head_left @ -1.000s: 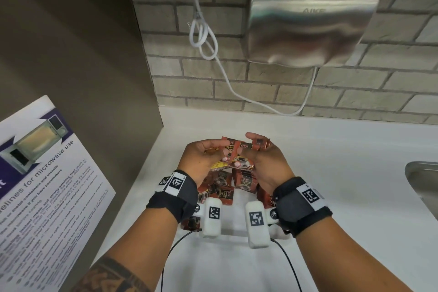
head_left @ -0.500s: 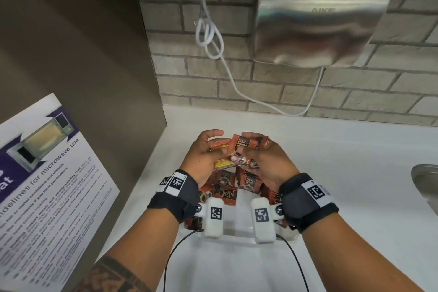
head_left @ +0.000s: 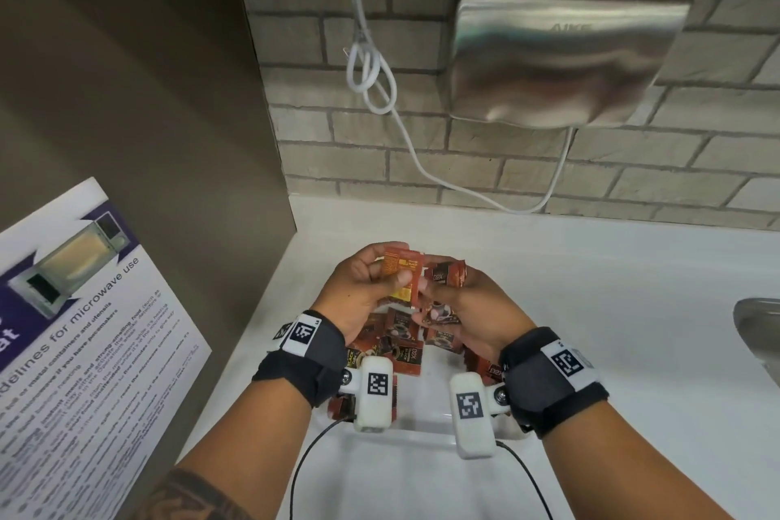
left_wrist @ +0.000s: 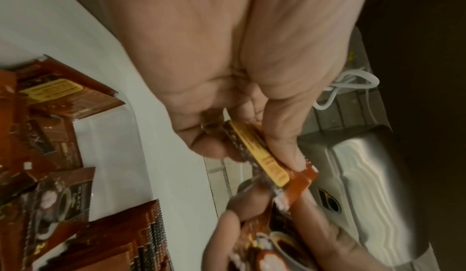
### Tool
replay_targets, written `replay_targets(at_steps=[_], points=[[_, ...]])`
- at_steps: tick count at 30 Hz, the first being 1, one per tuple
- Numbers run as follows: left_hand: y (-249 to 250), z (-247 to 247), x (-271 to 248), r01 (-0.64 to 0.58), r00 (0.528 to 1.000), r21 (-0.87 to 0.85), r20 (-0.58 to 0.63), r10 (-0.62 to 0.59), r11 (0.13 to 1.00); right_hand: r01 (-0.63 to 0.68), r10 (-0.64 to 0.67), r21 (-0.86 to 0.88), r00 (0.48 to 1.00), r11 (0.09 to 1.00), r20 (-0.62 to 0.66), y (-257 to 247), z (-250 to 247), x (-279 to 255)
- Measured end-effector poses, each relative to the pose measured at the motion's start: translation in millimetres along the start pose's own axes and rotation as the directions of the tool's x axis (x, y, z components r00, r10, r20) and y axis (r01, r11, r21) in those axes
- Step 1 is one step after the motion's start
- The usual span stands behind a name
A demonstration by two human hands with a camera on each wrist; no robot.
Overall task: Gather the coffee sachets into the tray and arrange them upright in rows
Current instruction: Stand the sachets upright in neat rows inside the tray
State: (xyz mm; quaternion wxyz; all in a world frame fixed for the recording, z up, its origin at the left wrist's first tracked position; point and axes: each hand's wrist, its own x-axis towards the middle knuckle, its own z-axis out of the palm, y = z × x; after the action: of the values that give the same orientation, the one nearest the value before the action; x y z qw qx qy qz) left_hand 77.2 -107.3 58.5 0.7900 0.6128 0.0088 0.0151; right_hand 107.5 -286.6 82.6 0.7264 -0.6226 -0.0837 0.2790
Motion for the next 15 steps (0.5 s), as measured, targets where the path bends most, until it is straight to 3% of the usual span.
replay_targets(at_steps=[4, 7, 10, 13, 15], points=[[-2, 0, 5, 0.032, 0.988, 0.189, -0.153, -0.003, 0.982, 0.116, -0.118, -0.098, 0.993, 0.988, -0.011, 3, 5, 0], [-2, 5, 5, -0.06, 0.993, 0.371, -0.07, 0.092, 0.927, 0.123, -0.128, -0.068, 0.988, 0.99, -0.091, 8, 4, 6], [4, 12, 1, -0.063, 0.995, 0.395, -0.044, 0.088, 0.916, 0.144, -0.163, -0.123, 0.973, 0.982, -0.162, 13, 2, 12], [11, 17, -4, 0.08, 0.993, 0.384, -0.113, -0.039, 0.92, 0.179, -0.248, -0.3, 0.946, 0.937, -0.209, 14, 1, 15], [6, 17, -4, 0.051, 0.995, 0.329, -0.101, -0.018, 0.943, 0.181, -0.265, -0.333, 0.937, 0.925, -0.227, 12, 0, 16]])
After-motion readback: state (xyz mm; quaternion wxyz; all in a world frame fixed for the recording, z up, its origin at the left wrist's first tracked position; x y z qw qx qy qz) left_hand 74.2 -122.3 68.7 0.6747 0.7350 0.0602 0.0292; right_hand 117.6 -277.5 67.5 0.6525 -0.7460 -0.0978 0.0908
